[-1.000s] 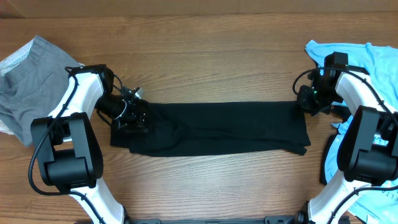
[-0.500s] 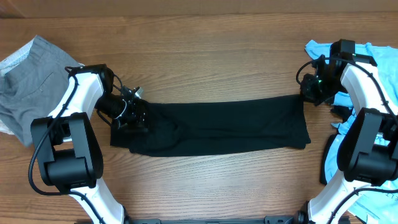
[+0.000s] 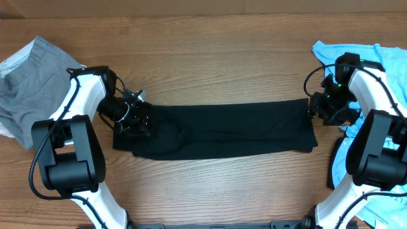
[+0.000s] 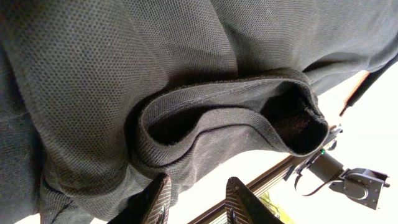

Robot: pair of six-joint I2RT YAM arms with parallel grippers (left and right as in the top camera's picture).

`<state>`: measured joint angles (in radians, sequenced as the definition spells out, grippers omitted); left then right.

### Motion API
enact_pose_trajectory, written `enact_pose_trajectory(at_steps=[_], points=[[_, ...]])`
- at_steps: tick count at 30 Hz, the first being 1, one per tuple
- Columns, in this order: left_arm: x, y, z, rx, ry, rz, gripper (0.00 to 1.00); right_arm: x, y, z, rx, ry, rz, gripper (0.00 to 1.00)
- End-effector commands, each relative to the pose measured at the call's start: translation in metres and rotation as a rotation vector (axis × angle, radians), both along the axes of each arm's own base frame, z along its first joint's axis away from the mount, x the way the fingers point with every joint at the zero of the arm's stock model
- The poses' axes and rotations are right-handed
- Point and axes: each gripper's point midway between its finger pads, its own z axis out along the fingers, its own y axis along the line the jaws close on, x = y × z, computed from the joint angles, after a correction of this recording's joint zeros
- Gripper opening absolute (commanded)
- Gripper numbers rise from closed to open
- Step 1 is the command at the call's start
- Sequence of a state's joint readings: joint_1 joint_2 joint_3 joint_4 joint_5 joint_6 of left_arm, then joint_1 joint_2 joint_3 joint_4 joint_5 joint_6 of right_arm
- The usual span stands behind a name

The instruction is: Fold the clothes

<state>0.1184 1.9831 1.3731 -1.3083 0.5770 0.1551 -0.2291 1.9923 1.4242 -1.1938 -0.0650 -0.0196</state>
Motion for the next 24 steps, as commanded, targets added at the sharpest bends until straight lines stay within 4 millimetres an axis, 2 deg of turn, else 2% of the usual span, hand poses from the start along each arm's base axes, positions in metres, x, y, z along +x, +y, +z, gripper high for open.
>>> enact_pose_trajectory(at_steps=[1,2,4,7,10,11,14,15,17,19,22,24], points=[[-0.001,0.001,0.007,0.016,-0.016,0.005,0.33,-0.008,0.012,-0.017,0.058,0.011,0.035,0.67],[-0.001,0.001,0.007,0.017,-0.017,0.005,0.33,-0.011,0.013,-0.023,0.058,0.012,0.037,0.71],[-0.001,0.001,0.007,0.017,-0.017,0.005,0.33,-0.015,0.015,-0.032,0.062,0.012,0.037,0.71],[0.000,0.001,0.007,0.017,-0.018,0.006,0.33,-0.017,0.038,-0.037,0.188,-0.008,0.020,0.69],[0.000,0.001,0.007,0.016,-0.017,0.006,0.33,-0.018,0.063,-0.030,0.325,-0.033,0.081,0.49],[0.000,0.001,0.007,0.016,-0.017,0.006,0.33,-0.019,0.065,-0.029,0.331,-0.030,0.083,0.47],[-0.001,0.001,0.007,0.017,-0.017,0.006,0.33,-0.020,0.070,-0.029,0.333,-0.020,0.098,0.26],[0.000,0.001,0.007,0.016,-0.017,0.006,0.33,-0.020,0.072,-0.029,0.333,-0.020,0.103,0.15],[0.000,0.001,0.007,0.016,-0.017,0.006,0.32,-0.020,0.070,-0.030,0.320,-0.022,0.106,0.04],[0.001,0.002,0.007,0.016,-0.020,0.008,0.30,-0.018,0.066,-0.030,0.299,-0.026,0.108,0.04],[0.004,0.002,0.012,0.018,-0.026,0.009,0.29,-0.010,0.038,-0.024,0.171,-0.009,0.025,0.04],[0.010,0.006,0.019,0.020,-0.041,0.016,0.27,0.001,0.017,-0.007,0.107,-0.022,-0.050,0.04]])
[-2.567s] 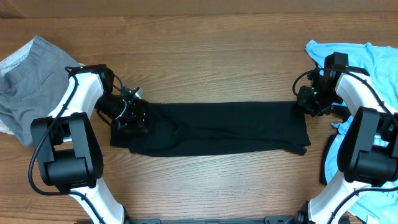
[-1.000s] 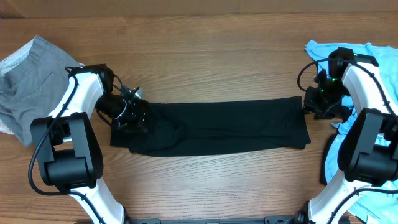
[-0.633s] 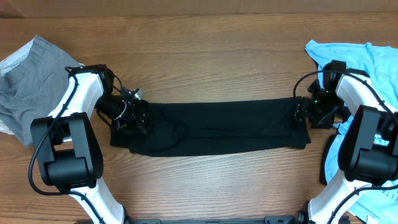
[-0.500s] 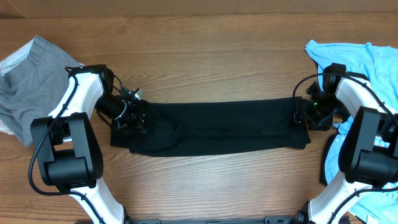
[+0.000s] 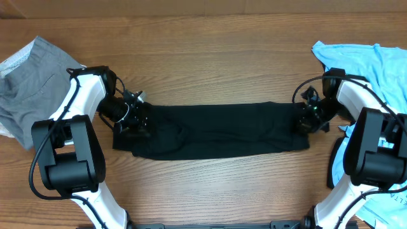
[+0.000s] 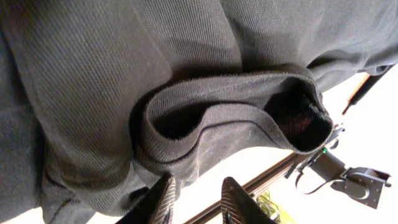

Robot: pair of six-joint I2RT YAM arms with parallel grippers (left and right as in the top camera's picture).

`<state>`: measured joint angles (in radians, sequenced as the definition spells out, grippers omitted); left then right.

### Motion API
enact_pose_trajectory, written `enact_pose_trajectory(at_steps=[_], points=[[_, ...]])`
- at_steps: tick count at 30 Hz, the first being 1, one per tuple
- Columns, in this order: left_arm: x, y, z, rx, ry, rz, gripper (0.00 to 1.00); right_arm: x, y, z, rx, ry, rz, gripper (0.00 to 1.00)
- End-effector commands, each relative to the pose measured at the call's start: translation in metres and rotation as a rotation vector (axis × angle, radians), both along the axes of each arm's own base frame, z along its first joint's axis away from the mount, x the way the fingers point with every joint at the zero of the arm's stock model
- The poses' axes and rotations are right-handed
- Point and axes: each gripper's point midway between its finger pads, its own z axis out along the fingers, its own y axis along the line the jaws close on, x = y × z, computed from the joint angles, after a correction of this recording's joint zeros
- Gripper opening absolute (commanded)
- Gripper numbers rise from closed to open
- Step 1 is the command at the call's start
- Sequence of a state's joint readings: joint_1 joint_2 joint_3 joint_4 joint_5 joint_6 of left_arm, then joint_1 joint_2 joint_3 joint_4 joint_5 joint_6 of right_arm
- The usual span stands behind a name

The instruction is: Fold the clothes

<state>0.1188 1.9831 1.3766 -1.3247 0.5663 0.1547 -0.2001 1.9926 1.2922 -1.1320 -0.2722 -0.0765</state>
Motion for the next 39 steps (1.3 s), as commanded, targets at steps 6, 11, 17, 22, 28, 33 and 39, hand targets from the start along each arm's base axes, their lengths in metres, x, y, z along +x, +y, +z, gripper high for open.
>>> enact_pose_trajectory(at_steps=[6,11,17,22,28,33,39], points=[[0.016,0.007,0.023,0.014,-0.065,0.025,0.28,0.046,-0.047,0.072,-0.144,-0.130,-0.171,0.04],[0.015,0.007,0.023,0.020,-0.061,0.022,0.29,0.043,-0.003,0.082,-0.134,-0.130,-0.053,0.04],[0.014,0.008,0.022,0.029,-0.057,0.017,0.29,0.037,0.078,0.074,-0.123,-0.126,0.132,0.04],[0.013,0.008,0.022,0.028,-0.054,0.017,0.29,0.023,0.129,0.056,-0.124,-0.108,0.240,0.04],[0.013,0.008,0.022,0.029,-0.054,0.017,0.29,0.010,0.168,0.039,-0.123,-0.114,0.292,0.04],[0.013,0.008,0.022,0.029,-0.053,0.017,0.29,0.011,0.183,0.033,-0.112,-0.143,0.301,0.04],[0.013,0.008,0.022,0.029,-0.054,0.017,0.29,0.009,0.195,0.035,-0.069,-0.150,0.312,0.04]])
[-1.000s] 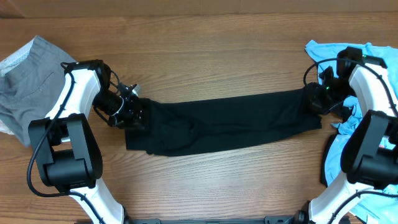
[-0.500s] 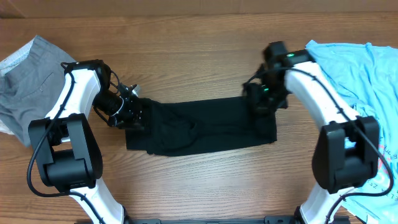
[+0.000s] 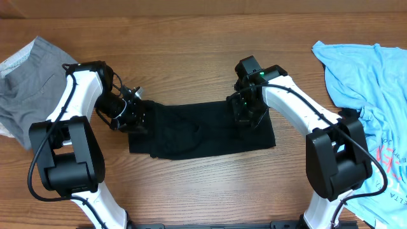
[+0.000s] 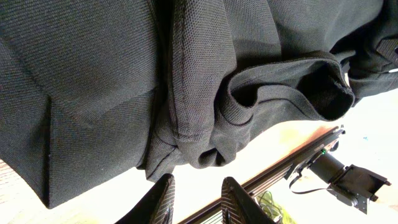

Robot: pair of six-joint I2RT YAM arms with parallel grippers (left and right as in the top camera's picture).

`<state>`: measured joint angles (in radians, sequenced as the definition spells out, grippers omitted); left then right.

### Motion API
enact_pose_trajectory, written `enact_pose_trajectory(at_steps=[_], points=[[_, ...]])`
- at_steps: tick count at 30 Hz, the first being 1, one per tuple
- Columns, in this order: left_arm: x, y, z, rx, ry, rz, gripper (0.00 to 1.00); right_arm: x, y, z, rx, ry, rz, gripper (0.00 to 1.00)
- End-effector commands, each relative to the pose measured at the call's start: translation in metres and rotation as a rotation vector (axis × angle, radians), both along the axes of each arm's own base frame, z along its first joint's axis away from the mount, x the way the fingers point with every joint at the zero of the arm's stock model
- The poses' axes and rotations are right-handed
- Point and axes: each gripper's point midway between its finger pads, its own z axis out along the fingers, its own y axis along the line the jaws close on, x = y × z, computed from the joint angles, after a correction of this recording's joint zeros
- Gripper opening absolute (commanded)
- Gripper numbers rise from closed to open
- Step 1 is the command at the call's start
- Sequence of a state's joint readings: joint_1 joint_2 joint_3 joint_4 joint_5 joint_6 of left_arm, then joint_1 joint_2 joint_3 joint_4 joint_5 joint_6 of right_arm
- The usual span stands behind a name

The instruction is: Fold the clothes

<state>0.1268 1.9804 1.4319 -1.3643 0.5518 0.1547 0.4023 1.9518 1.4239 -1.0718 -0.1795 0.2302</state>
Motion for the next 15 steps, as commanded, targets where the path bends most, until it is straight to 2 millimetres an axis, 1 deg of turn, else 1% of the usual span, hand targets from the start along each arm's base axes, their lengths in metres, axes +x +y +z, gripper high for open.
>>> enact_pose_trajectory(at_steps=[1,2,3,7,12,15], points=[[0.006,0.002,0.011,0.013,-0.037,0.013,0.29,-0.007,0.009,-0.001,0.034,0.028,0.002,0.06],[0.006,0.002,0.011,0.013,-0.038,0.013,0.29,-0.009,0.010,0.000,0.043,0.040,0.002,0.11],[0.006,0.002,0.011,0.013,-0.037,0.013,0.29,-0.010,0.012,0.000,0.052,0.047,0.002,0.14],[0.006,0.002,0.011,0.013,-0.037,0.013,0.29,-0.014,0.017,0.002,0.087,0.063,0.007,0.15],[0.006,0.002,0.011,0.013,-0.039,0.013,0.29,-0.017,0.029,0.007,0.161,0.089,0.008,0.15],[0.006,0.003,0.010,0.014,-0.041,0.013,0.29,-0.018,0.029,0.007,0.159,0.091,0.007,0.15]])
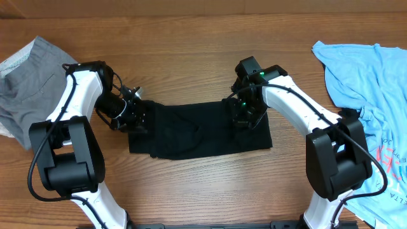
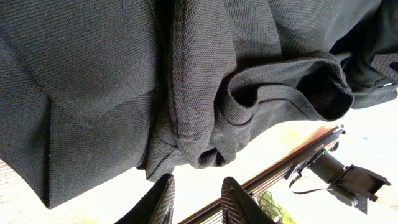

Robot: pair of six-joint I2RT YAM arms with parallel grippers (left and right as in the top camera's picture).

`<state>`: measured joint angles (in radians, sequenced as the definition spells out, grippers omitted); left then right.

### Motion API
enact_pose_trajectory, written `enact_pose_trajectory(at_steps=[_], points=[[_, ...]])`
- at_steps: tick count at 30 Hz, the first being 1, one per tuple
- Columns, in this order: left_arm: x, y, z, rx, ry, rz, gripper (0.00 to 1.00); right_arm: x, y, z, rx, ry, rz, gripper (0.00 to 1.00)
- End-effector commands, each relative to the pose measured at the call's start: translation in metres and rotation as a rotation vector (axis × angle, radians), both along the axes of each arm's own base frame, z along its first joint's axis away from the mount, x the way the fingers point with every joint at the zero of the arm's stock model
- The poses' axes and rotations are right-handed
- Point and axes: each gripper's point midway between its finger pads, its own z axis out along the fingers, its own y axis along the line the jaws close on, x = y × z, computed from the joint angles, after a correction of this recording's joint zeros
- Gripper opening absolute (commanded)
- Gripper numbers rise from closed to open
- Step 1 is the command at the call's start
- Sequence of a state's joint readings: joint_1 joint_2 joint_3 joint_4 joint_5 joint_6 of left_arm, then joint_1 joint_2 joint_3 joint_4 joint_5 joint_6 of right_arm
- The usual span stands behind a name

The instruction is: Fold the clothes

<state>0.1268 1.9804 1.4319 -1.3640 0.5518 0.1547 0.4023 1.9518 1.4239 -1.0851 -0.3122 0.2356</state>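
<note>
A black garment (image 1: 191, 133) lies across the middle of the table, its right end doubled over toward the left. My left gripper (image 1: 135, 116) sits at the garment's left edge. In the left wrist view it (image 2: 198, 193) stands open, with bare bright table between the fingers and bunched black cloth (image 2: 193, 124) just beyond the tips. My right gripper (image 1: 243, 119) is down on the folded-over layer right of centre. It seems shut on that cloth, but its fingers are dark against the fabric.
A grey garment (image 1: 32, 83) lies heaped at the table's left edge, beside the left arm. A light blue shirt (image 1: 369, 89) is spread at the right edge. Bare wooden table (image 1: 203, 57) runs along the back and the front.
My right gripper has shifted slightly toward the near left, and the garment's right edge has come in a little. The left gripper and the cloth before it look unchanged.
The black garment lay stretched out long, with my left gripper at its left end and my right gripper at its right end. Then the right end stood a little further left, then over the middle with the garment about half as long. It now rests there.
</note>
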Motion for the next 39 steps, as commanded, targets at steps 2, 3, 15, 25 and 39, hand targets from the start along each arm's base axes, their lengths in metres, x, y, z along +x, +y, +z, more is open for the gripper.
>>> enact_pose_trajectory(at_steps=[2,3,15,25,39], points=[[0.006,0.003,0.010,0.014,-0.041,0.013,0.29,-0.007,0.010,0.001,0.041,0.029,0.010,0.24],[0.006,0.003,0.011,0.014,-0.040,0.013,0.29,-0.007,0.009,0.001,0.040,0.030,0.010,0.25],[0.006,0.003,0.010,0.014,-0.040,0.013,0.29,-0.009,0.011,0.002,0.062,0.030,0.040,0.52],[0.006,0.003,0.011,0.015,-0.035,0.019,0.29,-0.047,0.022,0.016,0.170,0.166,0.145,0.64],[-0.004,0.012,0.007,0.083,0.013,0.013,0.44,-0.009,-0.023,0.028,-0.042,0.020,0.086,0.49]])
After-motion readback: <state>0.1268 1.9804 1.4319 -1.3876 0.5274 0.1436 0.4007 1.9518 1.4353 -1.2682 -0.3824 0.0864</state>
